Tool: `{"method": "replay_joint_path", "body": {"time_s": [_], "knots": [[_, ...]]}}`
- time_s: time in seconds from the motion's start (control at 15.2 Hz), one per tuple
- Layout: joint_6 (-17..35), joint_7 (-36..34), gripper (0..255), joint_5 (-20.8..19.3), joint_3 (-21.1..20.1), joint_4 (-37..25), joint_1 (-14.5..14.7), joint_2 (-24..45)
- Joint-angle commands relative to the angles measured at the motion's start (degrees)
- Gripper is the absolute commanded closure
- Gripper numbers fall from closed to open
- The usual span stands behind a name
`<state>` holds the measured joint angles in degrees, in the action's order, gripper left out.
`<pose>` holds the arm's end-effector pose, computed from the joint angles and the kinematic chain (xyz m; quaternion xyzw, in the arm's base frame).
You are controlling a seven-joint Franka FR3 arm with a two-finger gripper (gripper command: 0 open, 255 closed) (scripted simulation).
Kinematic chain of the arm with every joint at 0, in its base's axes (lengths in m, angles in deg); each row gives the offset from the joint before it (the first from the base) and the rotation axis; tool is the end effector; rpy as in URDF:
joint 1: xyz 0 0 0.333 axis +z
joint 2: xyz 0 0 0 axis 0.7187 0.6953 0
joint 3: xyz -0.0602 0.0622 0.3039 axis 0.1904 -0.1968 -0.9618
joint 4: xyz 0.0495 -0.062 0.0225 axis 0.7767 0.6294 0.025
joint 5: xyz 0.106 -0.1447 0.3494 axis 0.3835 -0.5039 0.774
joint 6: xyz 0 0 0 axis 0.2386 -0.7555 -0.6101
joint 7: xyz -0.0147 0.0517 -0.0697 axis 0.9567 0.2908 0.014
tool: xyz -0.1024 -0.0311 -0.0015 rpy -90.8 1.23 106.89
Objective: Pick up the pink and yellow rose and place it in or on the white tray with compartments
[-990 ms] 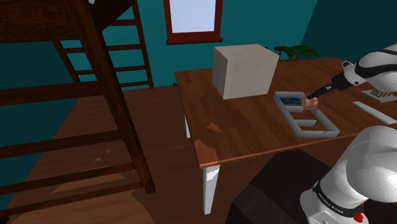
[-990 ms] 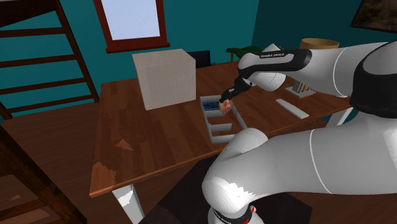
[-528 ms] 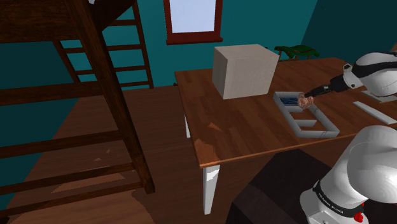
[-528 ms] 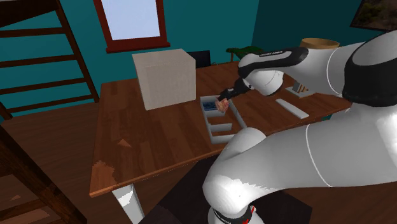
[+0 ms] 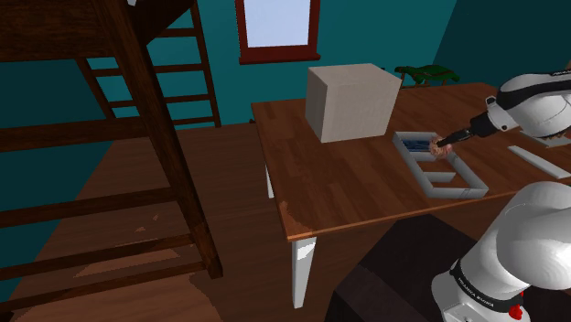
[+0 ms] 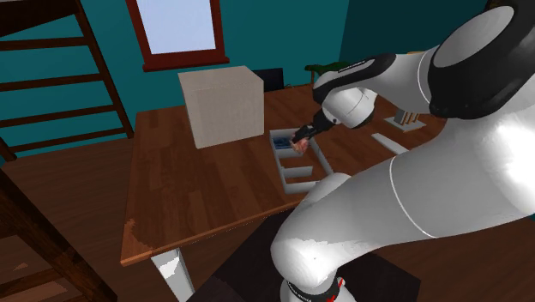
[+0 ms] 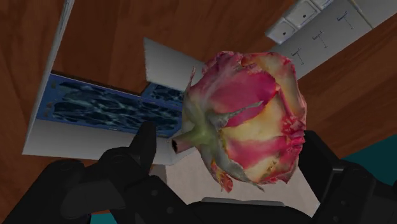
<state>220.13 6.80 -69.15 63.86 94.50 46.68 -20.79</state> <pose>0.1795 -0.3941 0.3517 -0.9449 0.0898 -0.3014 0.0908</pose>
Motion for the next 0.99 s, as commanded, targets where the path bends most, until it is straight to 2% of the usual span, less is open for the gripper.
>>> {"method": "replay_joint_path", "body": {"time_s": [0.0,0.13,0.2,0.33,0.46,0.92], "knots": [[0.7,0.6,0,-1.9,0.4,0.1,-0.2,0.8],[0.8,1.1,0,-2.0,1.1,0.2,-0.1,0.8],[0.5,0.9,0,-1.9,0.0,0.6,-1.2,0.7],[-4.0,-0.1,0,-3.3,-3.7,-0.5,-6.0,-1.5],[-8.1,-0.9,0,-4.4,-6.3,-1.7,-9.5,-3.4],[-8.1,-0.9,0,-4.4,-6.3,-1.7,-9.5,-3.4]]}}
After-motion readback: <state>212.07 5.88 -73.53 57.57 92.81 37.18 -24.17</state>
